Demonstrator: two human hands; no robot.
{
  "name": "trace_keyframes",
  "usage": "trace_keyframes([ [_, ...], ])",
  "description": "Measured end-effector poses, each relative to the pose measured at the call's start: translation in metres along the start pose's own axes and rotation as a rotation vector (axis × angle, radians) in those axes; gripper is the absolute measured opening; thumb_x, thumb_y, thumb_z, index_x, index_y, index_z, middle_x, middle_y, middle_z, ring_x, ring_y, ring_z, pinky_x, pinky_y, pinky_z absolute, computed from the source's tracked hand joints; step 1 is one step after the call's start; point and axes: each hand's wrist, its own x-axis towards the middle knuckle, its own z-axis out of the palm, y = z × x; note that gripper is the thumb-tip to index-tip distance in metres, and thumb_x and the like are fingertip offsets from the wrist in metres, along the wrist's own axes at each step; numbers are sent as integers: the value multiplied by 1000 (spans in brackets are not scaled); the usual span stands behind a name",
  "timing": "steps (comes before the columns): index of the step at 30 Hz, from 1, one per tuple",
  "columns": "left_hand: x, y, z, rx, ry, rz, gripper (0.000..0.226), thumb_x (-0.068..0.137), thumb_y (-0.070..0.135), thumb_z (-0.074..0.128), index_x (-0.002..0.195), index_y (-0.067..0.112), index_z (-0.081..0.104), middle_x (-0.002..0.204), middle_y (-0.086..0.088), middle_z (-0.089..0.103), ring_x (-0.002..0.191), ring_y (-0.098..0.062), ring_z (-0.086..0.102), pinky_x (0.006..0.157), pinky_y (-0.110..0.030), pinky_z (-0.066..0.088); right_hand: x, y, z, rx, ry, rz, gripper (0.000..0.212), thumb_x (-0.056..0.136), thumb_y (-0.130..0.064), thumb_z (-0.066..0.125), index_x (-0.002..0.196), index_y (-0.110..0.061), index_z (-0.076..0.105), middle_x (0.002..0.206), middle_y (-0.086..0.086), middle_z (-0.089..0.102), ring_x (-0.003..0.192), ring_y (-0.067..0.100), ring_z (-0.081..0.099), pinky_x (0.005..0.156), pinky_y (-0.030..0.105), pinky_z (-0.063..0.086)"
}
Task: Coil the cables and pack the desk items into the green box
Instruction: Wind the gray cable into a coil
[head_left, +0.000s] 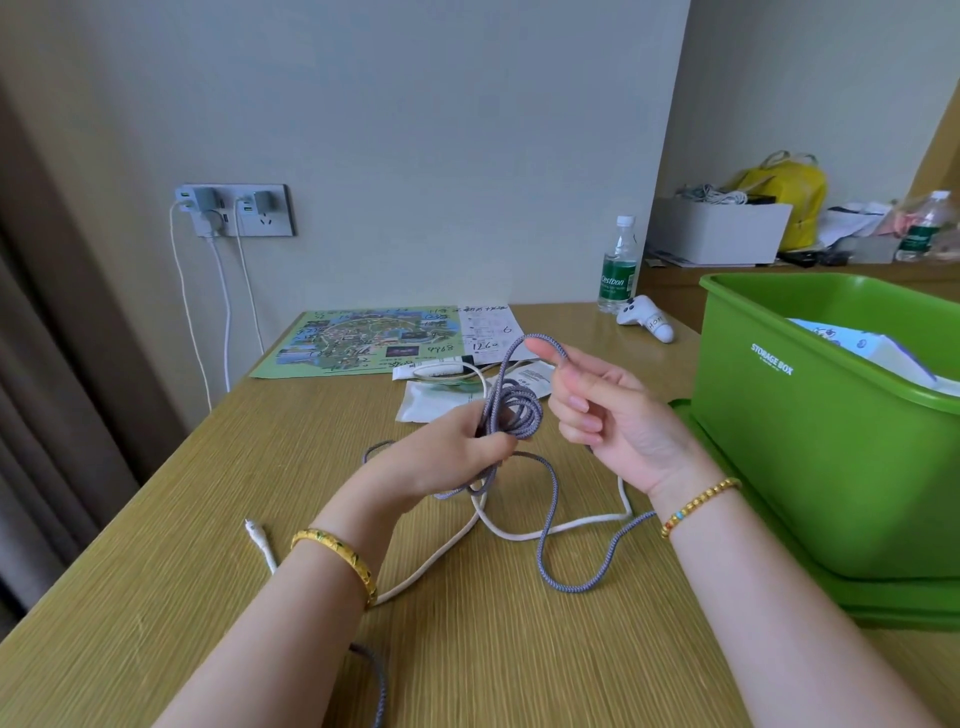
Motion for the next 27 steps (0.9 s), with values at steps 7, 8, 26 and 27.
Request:
trace_keyframes([
  [7, -3, 4, 4, -133, -26, -6, 28, 100, 17, 32, 80, 6, 48, 52, 6, 53, 37, -8, 46, 37, -16, 35, 0, -3, 1, -288, 175, 31, 31, 79, -29, 59, 105, -12, 62, 54, -11, 34, 42, 1, 26, 35, 11, 19],
  [8, -3, 4, 5, -148, -27, -10, 29, 100, 17, 31, 81, 5, 50, 57, 4, 52, 38, -9, 45, 36, -16, 34, 0, -3, 2, -358, 172, 68, 36, 76, -34, 61, 104, -11, 61, 54, -12, 34, 42, 1, 26, 34, 11, 19],
  [26, 3, -8, -5, -13, 132, 34, 46, 100, 34, 32, 65, 12, 52, 45, 8, 52, 41, -7, 43, 44, -16, 35, 1, -7, 4, -505, 350, 34, 21, 81, -30, 65, 83, -10, 60, 43, -13, 33, 34, 2, 23, 31, 13, 19],
  [27, 3, -9, -9, -48, 148, 43, 48, 100, 36, 31, 66, 12, 53, 48, 5, 50, 43, -10, 42, 44, -19, 34, 1, -11, 0, -450, 364, 5, 24, 77, -31, 65, 82, -9, 59, 42, -13, 35, 34, 2, 24, 32, 13, 20],
])
